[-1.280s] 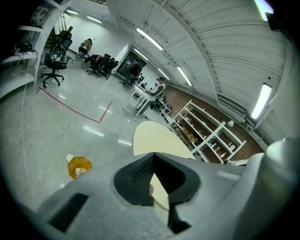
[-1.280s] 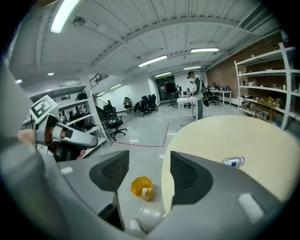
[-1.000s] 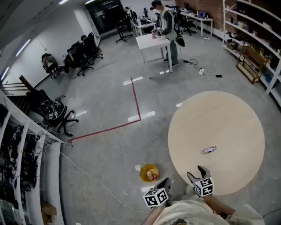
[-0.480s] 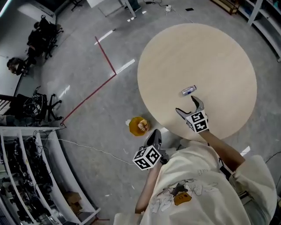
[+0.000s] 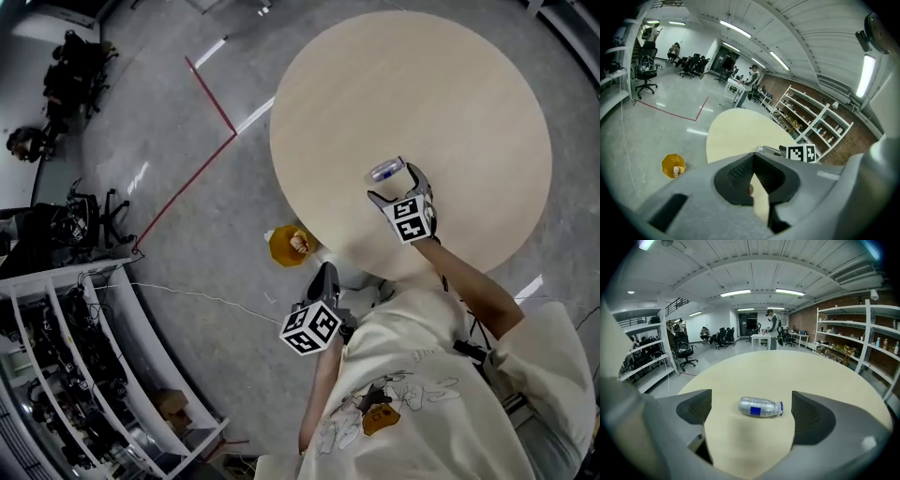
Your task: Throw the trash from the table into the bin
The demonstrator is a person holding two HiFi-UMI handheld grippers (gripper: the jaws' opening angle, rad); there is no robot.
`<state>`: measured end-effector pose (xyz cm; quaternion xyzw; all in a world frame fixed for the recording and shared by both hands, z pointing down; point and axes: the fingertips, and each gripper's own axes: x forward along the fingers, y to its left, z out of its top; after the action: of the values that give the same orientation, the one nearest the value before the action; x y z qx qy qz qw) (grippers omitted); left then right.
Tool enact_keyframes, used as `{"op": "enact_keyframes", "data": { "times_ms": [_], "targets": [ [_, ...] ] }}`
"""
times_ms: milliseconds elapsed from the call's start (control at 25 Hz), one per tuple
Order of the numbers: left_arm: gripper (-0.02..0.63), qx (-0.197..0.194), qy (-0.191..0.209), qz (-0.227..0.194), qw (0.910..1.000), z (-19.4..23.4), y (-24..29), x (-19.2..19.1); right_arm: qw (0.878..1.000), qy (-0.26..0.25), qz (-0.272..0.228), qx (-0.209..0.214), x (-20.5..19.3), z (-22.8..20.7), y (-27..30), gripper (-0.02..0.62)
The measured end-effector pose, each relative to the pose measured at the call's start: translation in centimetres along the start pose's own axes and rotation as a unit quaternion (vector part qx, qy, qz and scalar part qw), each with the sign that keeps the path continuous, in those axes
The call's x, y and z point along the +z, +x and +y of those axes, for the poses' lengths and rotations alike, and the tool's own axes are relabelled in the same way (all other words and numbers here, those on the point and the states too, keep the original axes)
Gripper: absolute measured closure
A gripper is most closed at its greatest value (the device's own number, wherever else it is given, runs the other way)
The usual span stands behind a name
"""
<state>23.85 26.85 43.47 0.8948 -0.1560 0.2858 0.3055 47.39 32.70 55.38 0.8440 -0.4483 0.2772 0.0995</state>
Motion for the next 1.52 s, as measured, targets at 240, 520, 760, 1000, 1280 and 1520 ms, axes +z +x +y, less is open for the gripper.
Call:
{"op": "enact_keyframes", "data": {
  "times_ms": [240, 520, 760, 1000, 1280, 1520],
  "targets": [
    [0.606, 0.022, 0.034, 0.038, 0.9984, -0.9, 2.4, -0.6, 0.999, 0.026, 0.029, -0.016, -1.9, -1.1, 2.5, 0.069],
    [0.606, 0.026, 0.053, 0.064, 0.9962, -2.4, 4.0, -0.8, 0.995, 0.063, 0.071, -0.028, -4.3, -2.3, 5.2, 0.069],
    [0.606, 0.046, 0.045, 0.072, 0.9953, -0.9, 4.3, -0.5, 0.995, 0.058, 0.075, -0.031, -4.5, -2.7, 7.4, 0.064],
    [0.606, 0.059, 0.031, 0.068, 0.9954, -0.4, 3.1, 0.6, 0.996, 0.043, 0.068, -0.042, -3.4, -2.8, 7.2, 0.064],
    [0.606, 0.059, 0.007, 0.061, 0.9963, 0.2, 1.4, 1.2, 0.995, 0.036, 0.09, -0.038, -3.5, -2.7, 6.4, 0.067],
    [0.606, 0.071, -0.015, 0.031, 0.9968, 2.4, 0.0, 1.2, 0.996, 0.032, 0.082, -0.015, -3.0, -0.2, 6.3, 0.066]
  ]
}}
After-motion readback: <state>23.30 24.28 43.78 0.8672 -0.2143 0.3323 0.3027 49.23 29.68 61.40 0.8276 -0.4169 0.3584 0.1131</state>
